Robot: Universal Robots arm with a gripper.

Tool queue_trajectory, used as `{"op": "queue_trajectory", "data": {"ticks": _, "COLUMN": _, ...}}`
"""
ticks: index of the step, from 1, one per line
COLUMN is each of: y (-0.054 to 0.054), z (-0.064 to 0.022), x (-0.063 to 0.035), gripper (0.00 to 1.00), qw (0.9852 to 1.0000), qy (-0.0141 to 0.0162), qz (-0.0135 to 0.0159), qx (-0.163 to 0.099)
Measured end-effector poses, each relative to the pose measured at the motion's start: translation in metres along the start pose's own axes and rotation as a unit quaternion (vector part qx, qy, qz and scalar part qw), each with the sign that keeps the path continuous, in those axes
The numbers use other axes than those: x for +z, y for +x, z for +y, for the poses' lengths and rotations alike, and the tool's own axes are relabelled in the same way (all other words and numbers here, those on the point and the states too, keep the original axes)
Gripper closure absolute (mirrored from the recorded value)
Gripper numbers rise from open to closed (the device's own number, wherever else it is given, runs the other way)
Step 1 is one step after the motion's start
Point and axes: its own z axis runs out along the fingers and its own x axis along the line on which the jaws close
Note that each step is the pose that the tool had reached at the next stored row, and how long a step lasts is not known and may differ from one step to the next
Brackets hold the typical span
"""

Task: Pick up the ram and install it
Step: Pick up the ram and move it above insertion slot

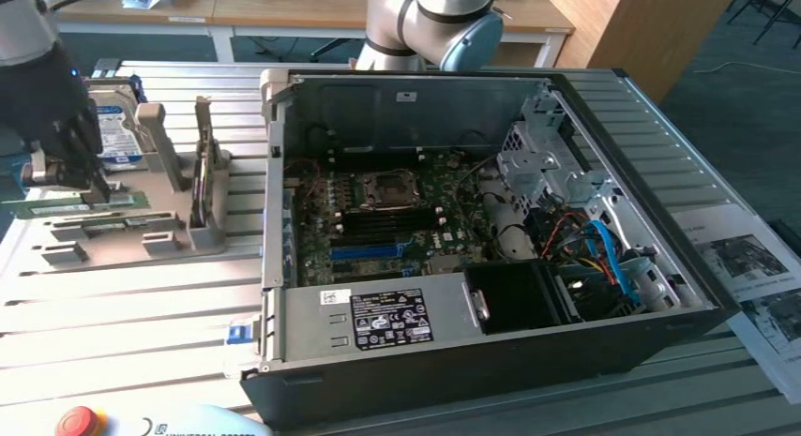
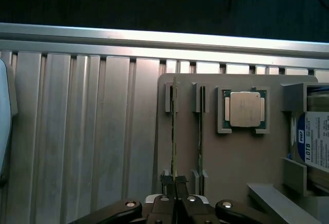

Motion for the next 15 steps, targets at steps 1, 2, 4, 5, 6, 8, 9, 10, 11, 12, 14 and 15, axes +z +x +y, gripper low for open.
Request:
{"op": "queue_trajectory", "data": {"ticks": 1, "y": 0.000, "z": 0.0001, "x": -0.0041, "gripper": 0.88, "qw": 1.0000, "qy": 0.0000, "qz": 0.0004, "qx": 0.000}}
{"op": "queue_trajectory", "data": {"ticks": 2, "y": 0.000, "z": 0.0001, "x": -0.0085, "gripper": 0.88, "qw": 1.0000, "qy": 0.0000, "qz": 0.0007, "qx": 0.000}}
{"op": "queue_trajectory", "data": {"ticks": 4, "y": 0.000, "z": 0.0003, "x": -0.0168, "gripper": 0.88, "qw": 1.0000, "qy": -0.0001, "qz": 0.0015, "qx": 0.000}}
{"op": "queue_trajectory", "data": {"ticks": 5, "y": 0.000, "z": 0.0004, "x": -0.0212, "gripper": 0.88, "qw": 1.0000, "qy": -0.0001, "qz": 0.0019, "qx": 0.000}}
{"op": "queue_trajectory", "data": {"ticks": 6, "y": 0.000, "z": 0.0005, "x": -0.0254, "gripper": 0.88, "qw": 1.0000, "qy": -0.0001, "qz": 0.0023, "qx": 0.000}}
{"op": "queue_trajectory", "data": {"ticks": 8, "y": 0.000, "z": 0.0006, "x": -0.0339, "gripper": 0.88, "qw": 1.0000, "qy": -0.0002, "qz": 0.0030, "qx": 0.000}}
{"op": "queue_trajectory", "data": {"ticks": 9, "y": 0.000, "z": 0.0007, "x": -0.0380, "gripper": 0.88, "qw": 1.0000, "qy": -0.0002, "qz": 0.0033, "qx": 0.000}}
{"op": "queue_trajectory", "data": {"ticks": 10, "y": 0.000, "z": 0.0008, "x": -0.0423, "gripper": 0.88, "qw": 1.0000, "qy": -0.0002, "qz": 0.0036, "qx": 0.000}}
{"op": "queue_trajectory", "data": {"ticks": 11, "y": 0.000, "z": 0.0009, "x": -0.0465, "gripper": 0.88, "qw": 1.0000, "qy": -0.0003, "qz": 0.0040, "qx": 0.000}}
{"op": "queue_trajectory", "data": {"ticks": 12, "y": 0.000, "z": 0.0010, "x": -0.0507, "gripper": 0.88, "qw": 1.0000, "qy": -0.0002, "qz": 0.0044, "qx": 0.000}}
{"op": "queue_trajectory", "data": {"ticks": 14, "y": 0.000, "z": 0.0011, "x": -0.0600, "gripper": 0.88, "qw": 1.0000, "qy": -0.0004, "qz": 0.0052, "qx": 0.000}}
{"op": "queue_trajectory", "data": {"ticks": 15, "y": 0.000, "z": 0.0012, "x": -0.0645, "gripper": 0.88, "qw": 1.0000, "qy": -0.0004, "qz": 0.0057, "qx": 0.000}}
